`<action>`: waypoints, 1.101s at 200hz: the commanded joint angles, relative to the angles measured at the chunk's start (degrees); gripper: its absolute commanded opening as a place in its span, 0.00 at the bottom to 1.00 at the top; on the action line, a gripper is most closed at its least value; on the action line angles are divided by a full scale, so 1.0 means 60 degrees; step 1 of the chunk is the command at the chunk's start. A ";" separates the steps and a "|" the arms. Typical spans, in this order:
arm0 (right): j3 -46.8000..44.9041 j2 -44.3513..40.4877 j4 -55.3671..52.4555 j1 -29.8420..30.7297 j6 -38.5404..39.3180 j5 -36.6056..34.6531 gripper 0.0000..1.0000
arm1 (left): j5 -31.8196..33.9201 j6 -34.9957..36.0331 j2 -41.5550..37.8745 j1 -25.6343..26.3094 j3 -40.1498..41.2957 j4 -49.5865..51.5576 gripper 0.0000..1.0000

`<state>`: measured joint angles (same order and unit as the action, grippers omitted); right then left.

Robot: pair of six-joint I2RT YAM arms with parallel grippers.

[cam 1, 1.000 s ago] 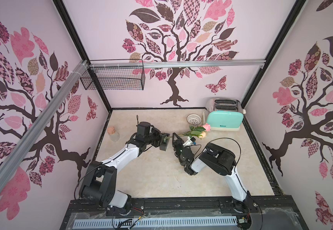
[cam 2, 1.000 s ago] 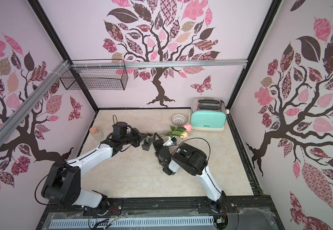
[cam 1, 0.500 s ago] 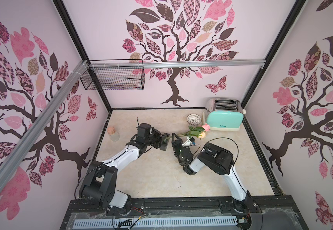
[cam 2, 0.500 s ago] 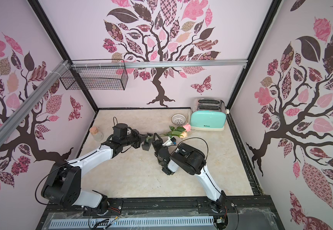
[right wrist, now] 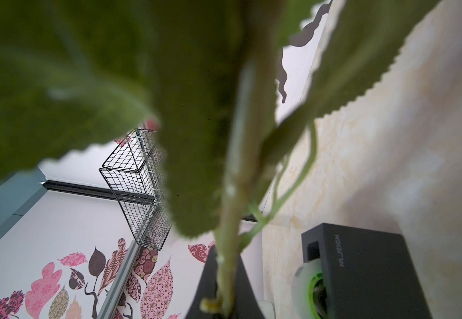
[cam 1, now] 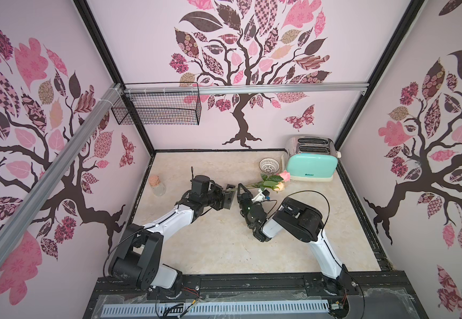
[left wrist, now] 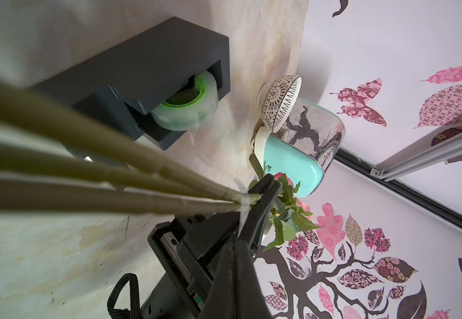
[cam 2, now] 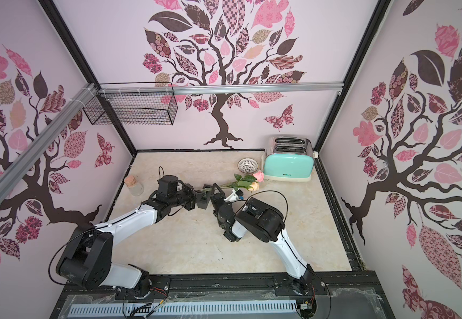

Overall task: Wrap bouquets with tape
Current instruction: Stick the tape to the bouquet.

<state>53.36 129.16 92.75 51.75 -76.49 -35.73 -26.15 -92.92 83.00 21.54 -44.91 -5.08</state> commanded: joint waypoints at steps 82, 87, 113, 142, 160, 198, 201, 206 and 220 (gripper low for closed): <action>0.0093 0.0255 0.0699 0.0058 0.0136 0.0109 0.00 | -0.0258 0.0654 -0.0914 -0.0222 -0.0040 0.1016 0.43; 0.0075 0.0257 0.0706 0.0051 0.0136 0.0111 0.00 | -0.0271 0.0870 -0.0988 -0.0297 -0.0133 0.1312 0.43; 0.0042 0.0248 0.0758 0.0054 0.0155 0.0081 0.00 | -0.0280 0.2504 -0.1285 -0.0625 -0.0967 0.3411 0.43; 0.0028 0.0252 0.0770 0.0048 0.0143 0.0096 0.00 | -0.0454 0.3608 -0.1439 -0.0660 -0.1470 0.4534 0.44; 0.0033 0.0255 0.0794 0.0048 0.0125 0.0097 0.00 | -0.0500 0.4093 -0.1498 -0.0669 -0.1515 0.4553 0.41; 0.0039 0.0211 0.0772 0.0051 0.0150 0.0196 0.00 | 0.0903 0.8068 -0.1042 -0.0704 -0.3477 0.6664 0.35; 0.0041 0.0200 0.0765 0.0048 0.0167 0.0205 0.00 | 0.1065 0.8355 -0.0981 -0.0704 -0.3649 0.6880 0.34; 0.0030 0.0196 0.0756 0.0048 0.0158 0.0210 0.00 | 0.1334 0.9001 -0.0910 -0.0704 -0.3910 0.7162 0.32; 0.0010 0.0196 0.0772 0.0048 0.0151 0.0231 0.00 | 0.2000 1.0392 -0.0759 -0.0704 -0.4343 0.7562 0.31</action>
<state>53.34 129.16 92.84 51.75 -76.47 -34.85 -22.02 -51.13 77.19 17.58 -65.47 32.34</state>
